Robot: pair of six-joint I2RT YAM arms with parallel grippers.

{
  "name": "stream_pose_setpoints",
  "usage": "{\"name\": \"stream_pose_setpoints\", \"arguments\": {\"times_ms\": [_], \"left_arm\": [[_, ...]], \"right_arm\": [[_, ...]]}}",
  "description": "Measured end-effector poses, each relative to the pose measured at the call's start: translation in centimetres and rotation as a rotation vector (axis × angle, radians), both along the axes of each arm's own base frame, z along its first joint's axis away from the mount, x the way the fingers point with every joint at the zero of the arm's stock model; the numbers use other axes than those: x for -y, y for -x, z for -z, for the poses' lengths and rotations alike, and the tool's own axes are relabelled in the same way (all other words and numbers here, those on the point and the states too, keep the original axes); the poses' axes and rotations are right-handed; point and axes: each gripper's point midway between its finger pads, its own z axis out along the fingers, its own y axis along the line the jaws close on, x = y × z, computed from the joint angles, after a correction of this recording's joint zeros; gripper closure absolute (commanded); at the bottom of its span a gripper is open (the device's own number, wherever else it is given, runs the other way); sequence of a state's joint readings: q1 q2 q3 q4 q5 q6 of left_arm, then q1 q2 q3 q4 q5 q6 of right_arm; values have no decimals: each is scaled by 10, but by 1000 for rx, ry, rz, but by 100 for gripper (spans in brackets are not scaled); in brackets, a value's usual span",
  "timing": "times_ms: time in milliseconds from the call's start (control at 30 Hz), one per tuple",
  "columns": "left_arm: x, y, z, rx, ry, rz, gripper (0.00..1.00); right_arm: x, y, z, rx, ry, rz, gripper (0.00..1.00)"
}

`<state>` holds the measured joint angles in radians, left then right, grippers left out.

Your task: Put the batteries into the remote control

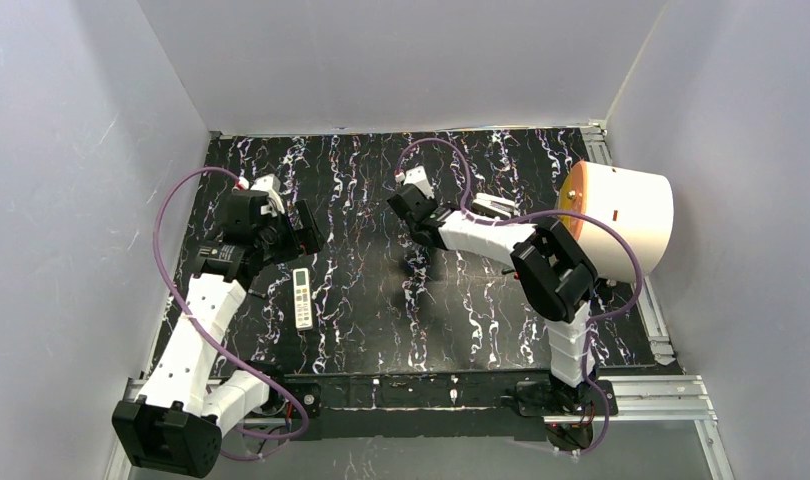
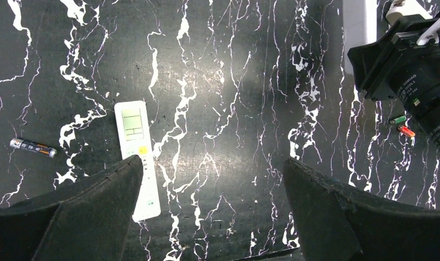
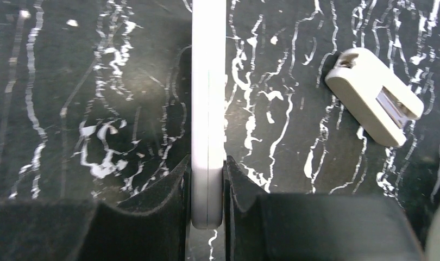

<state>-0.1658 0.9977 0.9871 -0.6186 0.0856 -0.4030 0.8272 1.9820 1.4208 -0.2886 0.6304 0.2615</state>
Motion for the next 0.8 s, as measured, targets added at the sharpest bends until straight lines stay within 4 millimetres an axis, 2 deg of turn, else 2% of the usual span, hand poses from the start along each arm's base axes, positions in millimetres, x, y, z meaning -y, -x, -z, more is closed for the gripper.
{"name": "stream_pose_setpoints", "arguments": {"times_ms": [267,367,533,800], "left_arm": [[-6,2,16,-62,-24,-37,2],[-7,1,22,-84,-29,-51,2],[-14,3,32,-114,-51,-92,2],[-23,15,57,-186,-81,-146,2]], "right_arm": [[24,0,27,2,183,51,99],[26,0,28,11,215,55,98],[21,4,28,6,223,39,75],[7,12,33,-45,173,-7,51]]}}
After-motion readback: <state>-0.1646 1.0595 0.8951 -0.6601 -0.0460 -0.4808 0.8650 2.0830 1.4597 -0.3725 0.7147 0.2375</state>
